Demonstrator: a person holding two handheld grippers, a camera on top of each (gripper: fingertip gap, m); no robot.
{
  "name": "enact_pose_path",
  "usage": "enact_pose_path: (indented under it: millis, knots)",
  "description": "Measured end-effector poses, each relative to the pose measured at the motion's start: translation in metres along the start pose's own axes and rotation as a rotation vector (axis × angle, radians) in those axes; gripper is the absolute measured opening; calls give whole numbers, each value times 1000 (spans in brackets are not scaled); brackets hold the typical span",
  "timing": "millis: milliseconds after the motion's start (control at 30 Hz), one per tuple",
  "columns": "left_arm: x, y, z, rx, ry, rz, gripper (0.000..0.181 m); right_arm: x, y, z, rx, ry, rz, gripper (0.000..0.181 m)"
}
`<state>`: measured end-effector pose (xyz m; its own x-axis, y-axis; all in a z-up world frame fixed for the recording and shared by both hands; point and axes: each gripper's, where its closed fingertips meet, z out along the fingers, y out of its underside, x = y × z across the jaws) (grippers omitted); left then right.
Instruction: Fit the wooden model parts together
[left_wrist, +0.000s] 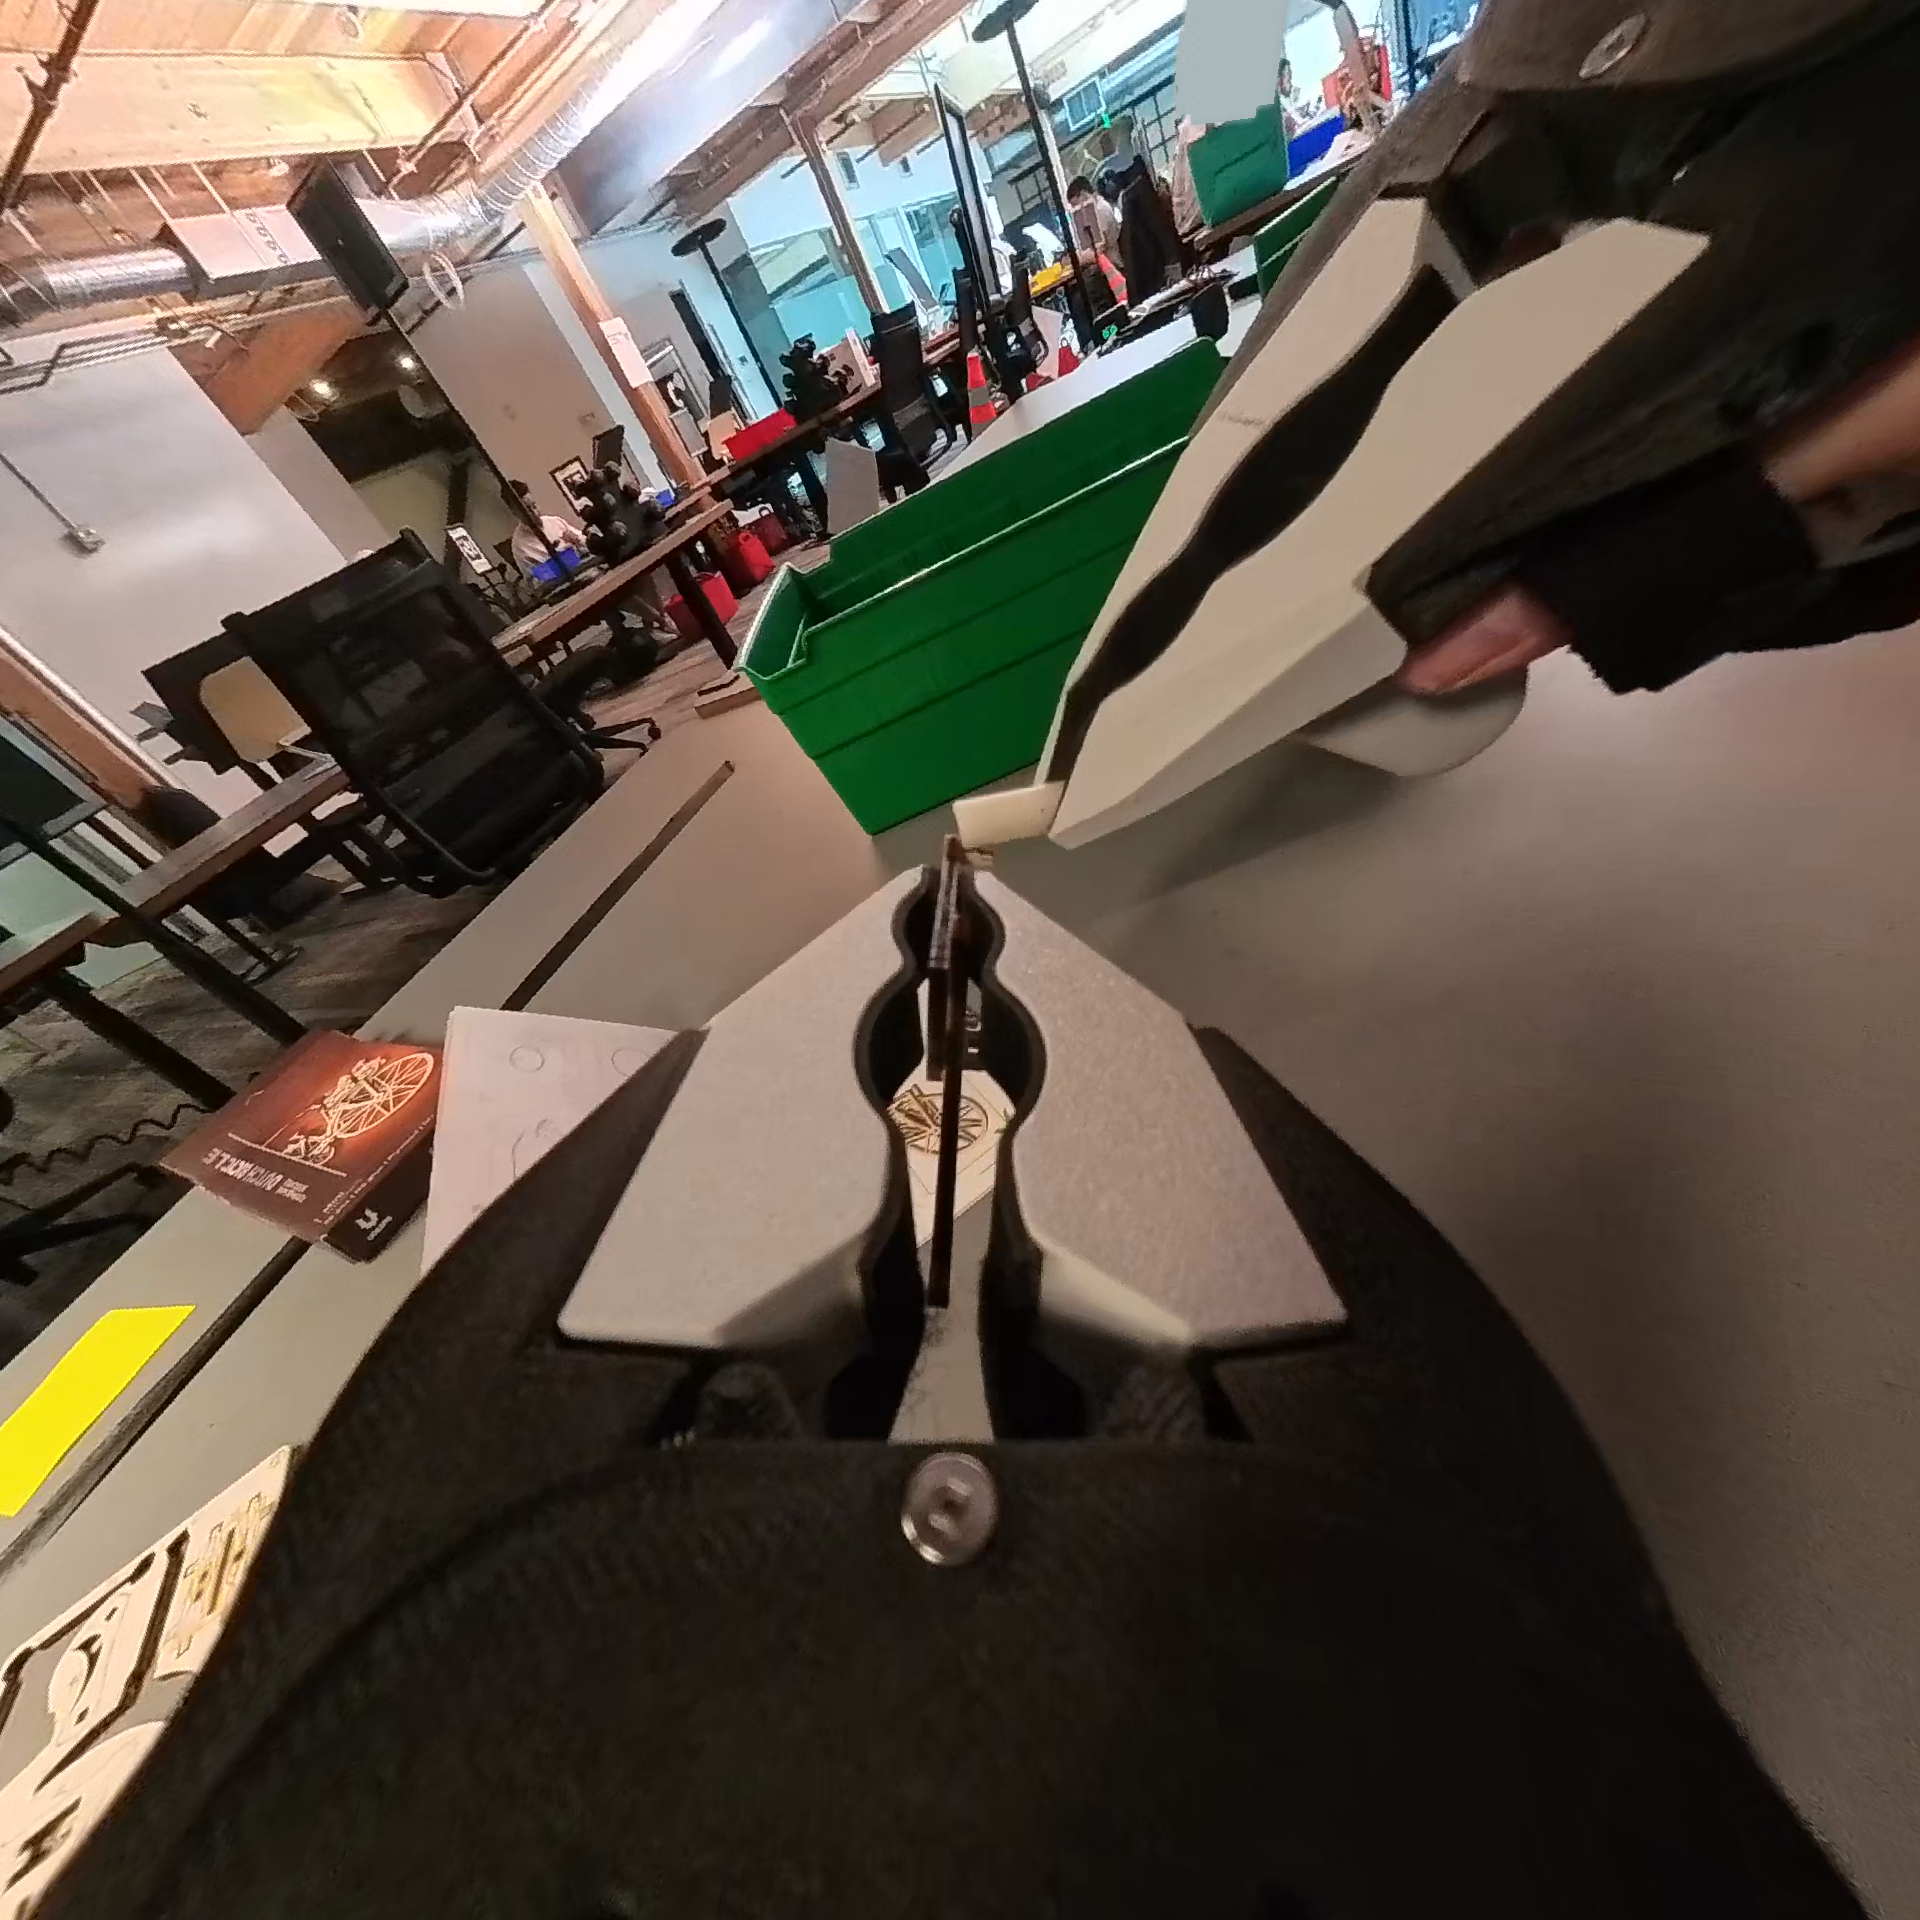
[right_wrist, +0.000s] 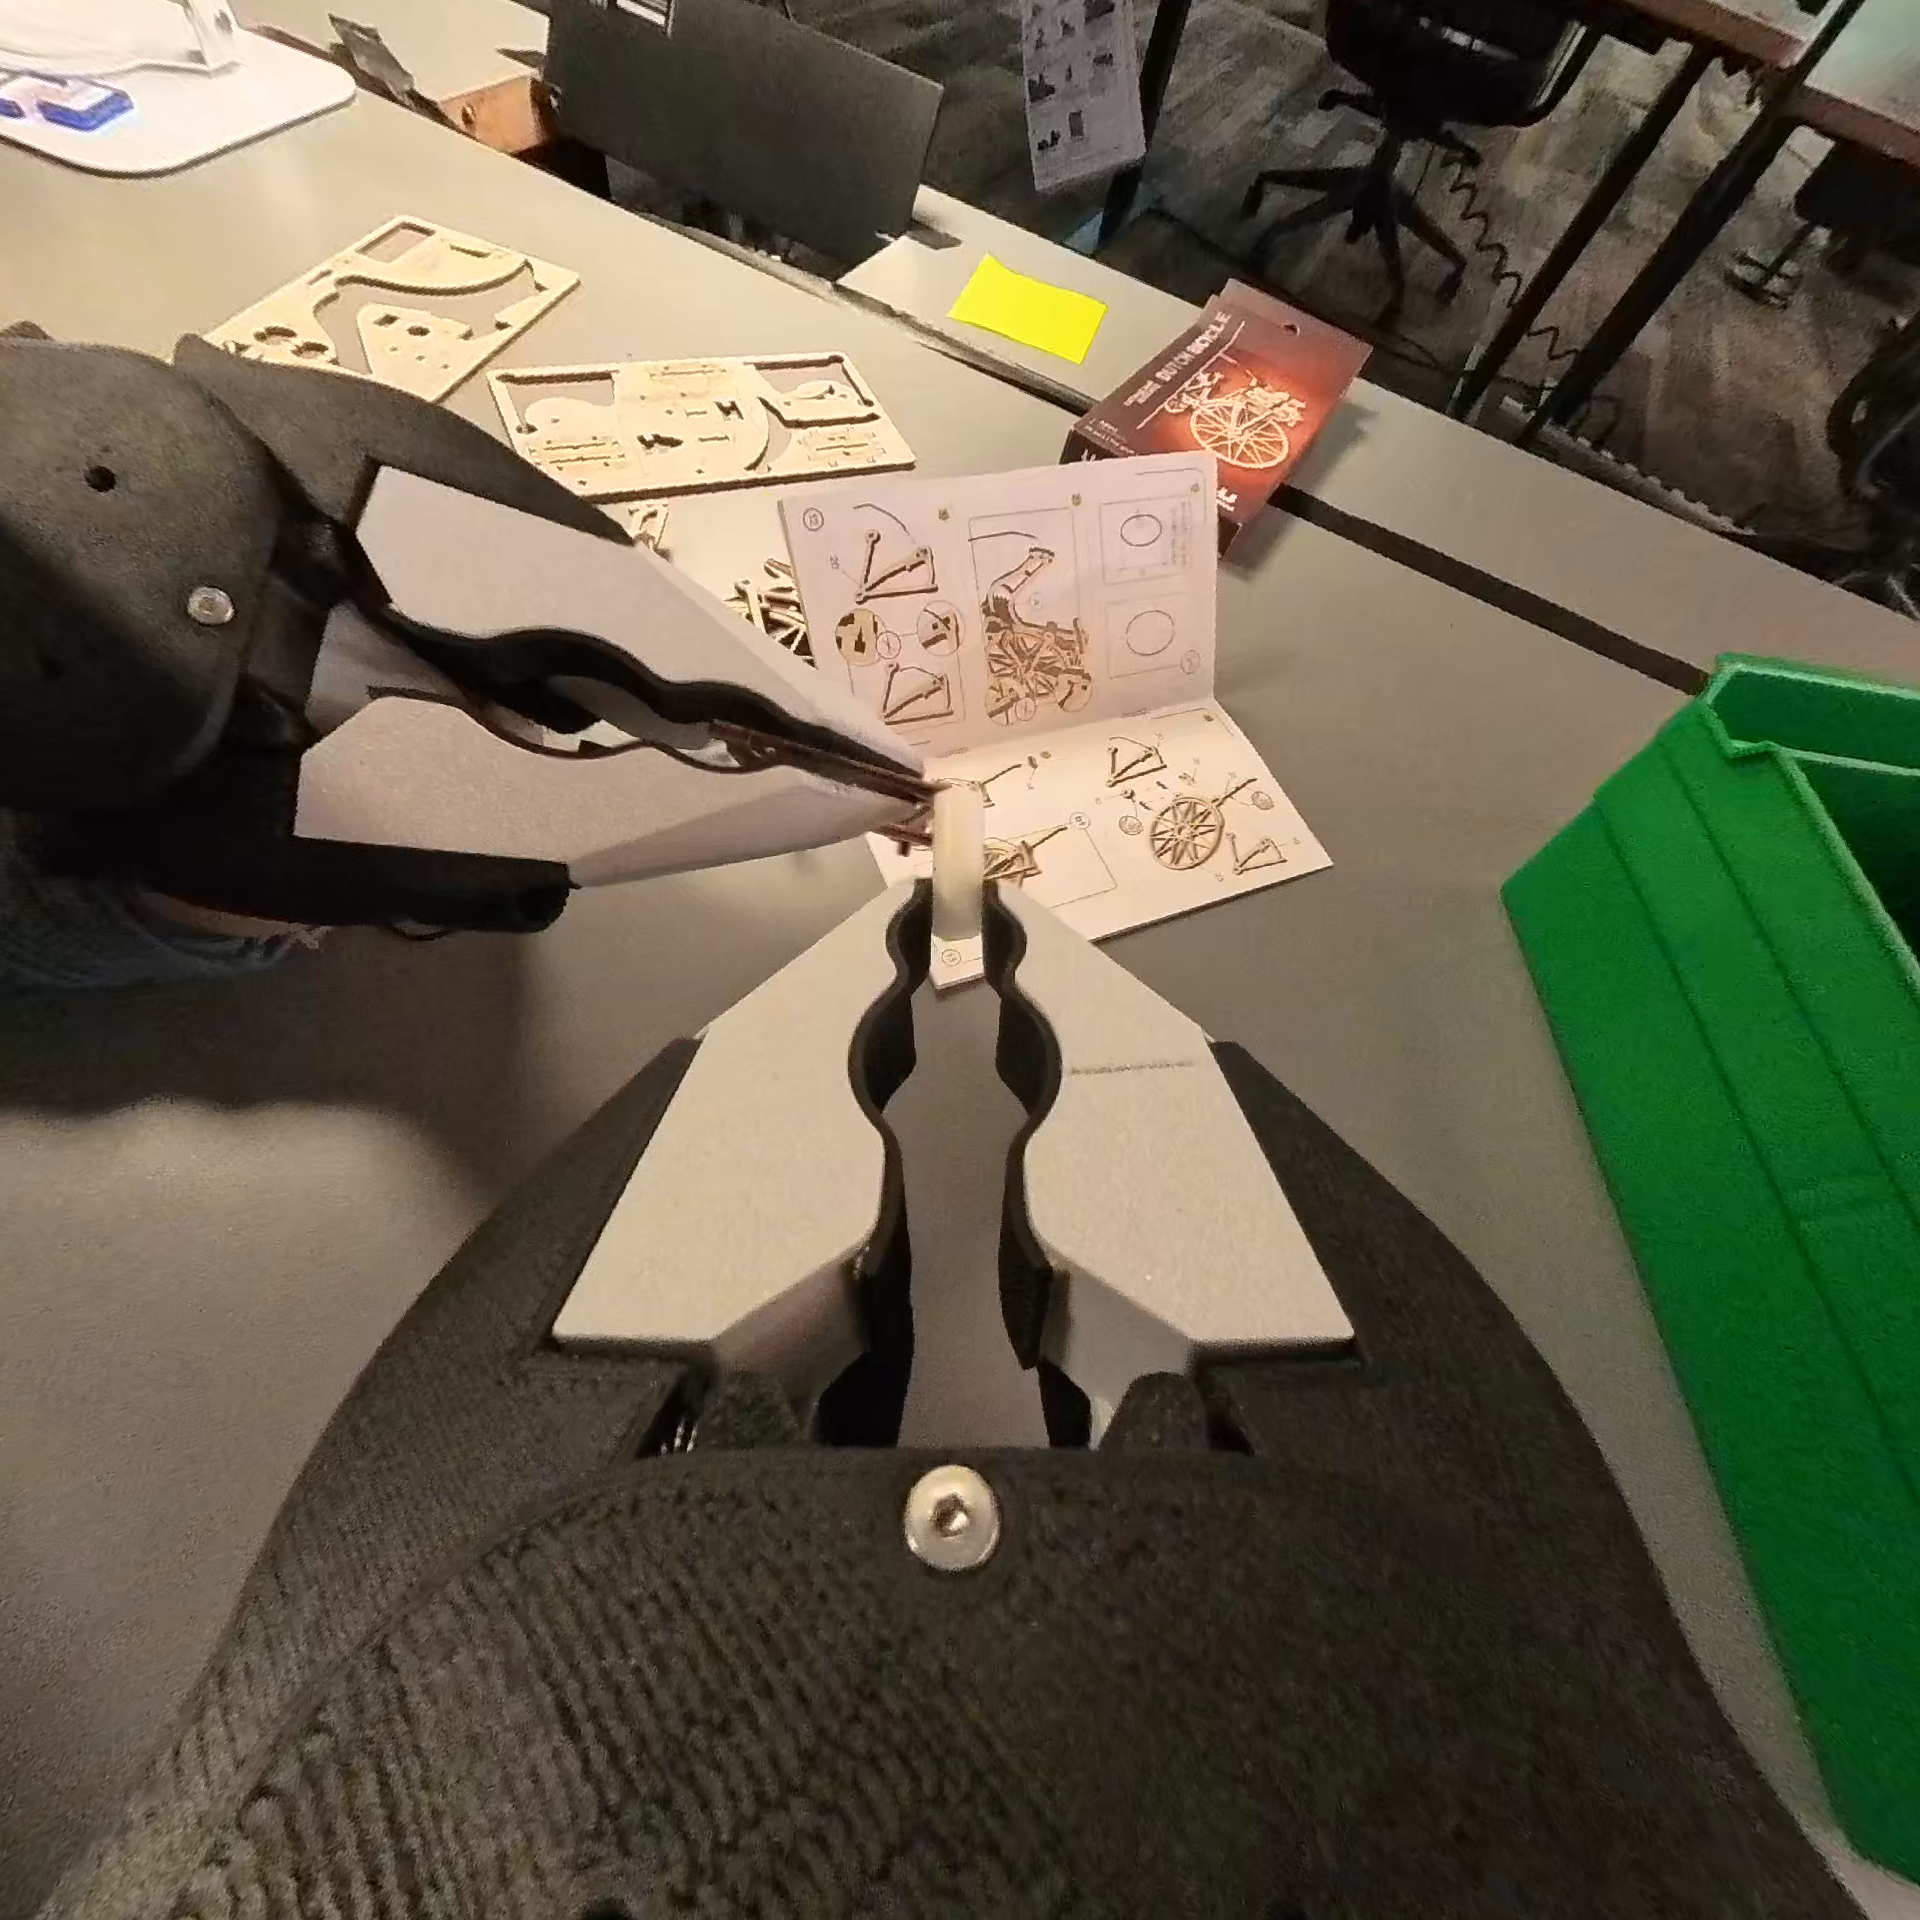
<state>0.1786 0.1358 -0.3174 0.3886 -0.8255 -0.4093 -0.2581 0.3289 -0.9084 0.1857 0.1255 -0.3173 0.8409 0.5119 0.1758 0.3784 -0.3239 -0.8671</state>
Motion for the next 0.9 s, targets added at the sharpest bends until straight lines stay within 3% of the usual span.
enact_pose_path:
  millis: [500,900]
  knots:
    - [-1,2,1,-17,-24,29,2,2,4,0,-19,8,-3,7]
    - [-12,-14,-6,113,20,-295,2,-6,-8,1,74,-45,68,6]
